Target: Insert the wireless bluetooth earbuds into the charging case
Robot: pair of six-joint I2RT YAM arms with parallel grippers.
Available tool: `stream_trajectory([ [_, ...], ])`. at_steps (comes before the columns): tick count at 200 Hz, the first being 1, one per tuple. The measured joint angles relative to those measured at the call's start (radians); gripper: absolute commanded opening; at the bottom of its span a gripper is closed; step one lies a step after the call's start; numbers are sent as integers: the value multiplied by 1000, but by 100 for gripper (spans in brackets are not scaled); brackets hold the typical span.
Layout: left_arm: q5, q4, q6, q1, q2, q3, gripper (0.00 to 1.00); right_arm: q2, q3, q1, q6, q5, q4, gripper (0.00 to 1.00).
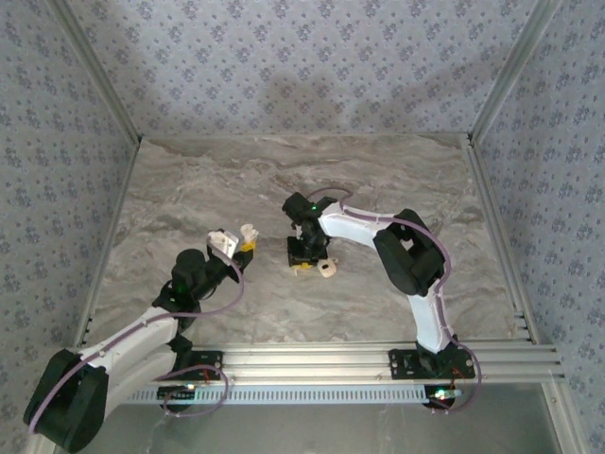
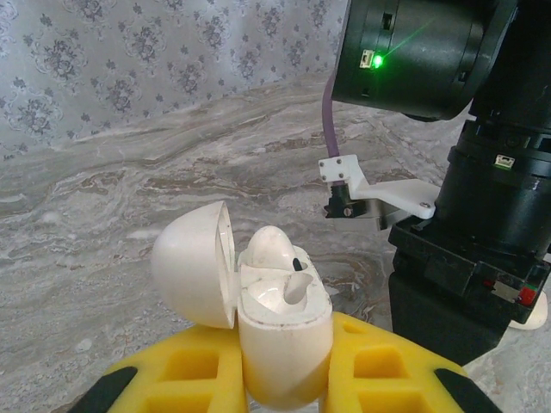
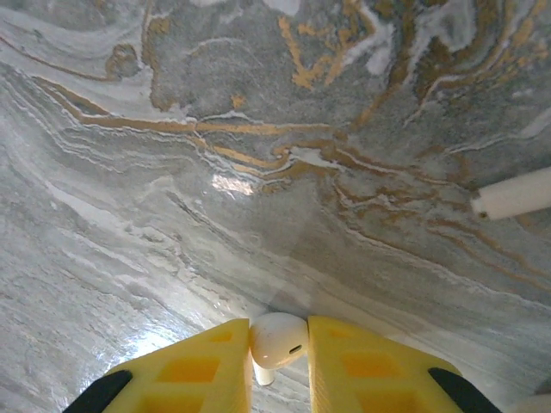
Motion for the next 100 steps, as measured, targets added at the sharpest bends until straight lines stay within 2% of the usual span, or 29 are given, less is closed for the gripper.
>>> stream_trajectory([
  [43,38,6,0,0,26,0,14,-93,-133,-20,20,1,119,23],
  [100,100,117,-27,-1,201,8,13,-351,-373,-95,46,20,354,22],
])
